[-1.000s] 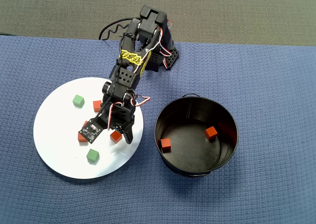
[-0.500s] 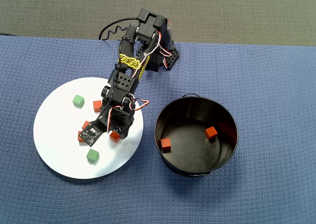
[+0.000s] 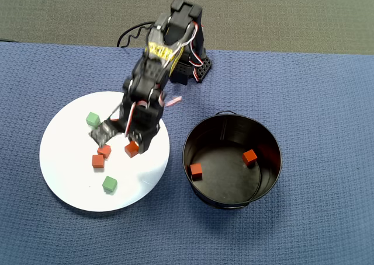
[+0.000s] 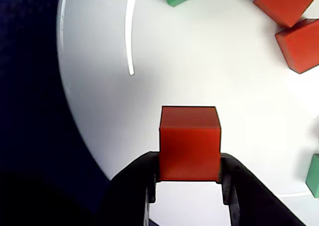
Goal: Pick up the red cubes from the white plate and place them in the black recipient
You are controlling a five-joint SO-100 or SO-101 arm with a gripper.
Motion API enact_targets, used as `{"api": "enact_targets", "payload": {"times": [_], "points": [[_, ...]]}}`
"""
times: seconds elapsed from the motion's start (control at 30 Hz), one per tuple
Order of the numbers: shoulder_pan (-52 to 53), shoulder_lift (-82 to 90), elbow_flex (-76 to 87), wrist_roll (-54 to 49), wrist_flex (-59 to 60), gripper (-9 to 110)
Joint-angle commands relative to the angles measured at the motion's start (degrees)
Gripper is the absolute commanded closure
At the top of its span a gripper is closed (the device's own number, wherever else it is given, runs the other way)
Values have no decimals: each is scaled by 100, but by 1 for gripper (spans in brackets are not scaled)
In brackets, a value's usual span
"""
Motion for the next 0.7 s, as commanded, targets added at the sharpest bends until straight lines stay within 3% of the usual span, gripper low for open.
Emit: {"api": "enact_targets", "payload": {"times": [0.0, 0.27, 0.57, 0.67], "points": [[-352, 1187, -738, 483, 448, 102], [-1802, 1995, -1521, 1890, 773, 102], [-4140, 1354, -1424, 2900, 949, 102], [-4430, 1081, -1318, 2865, 932, 76]]}}
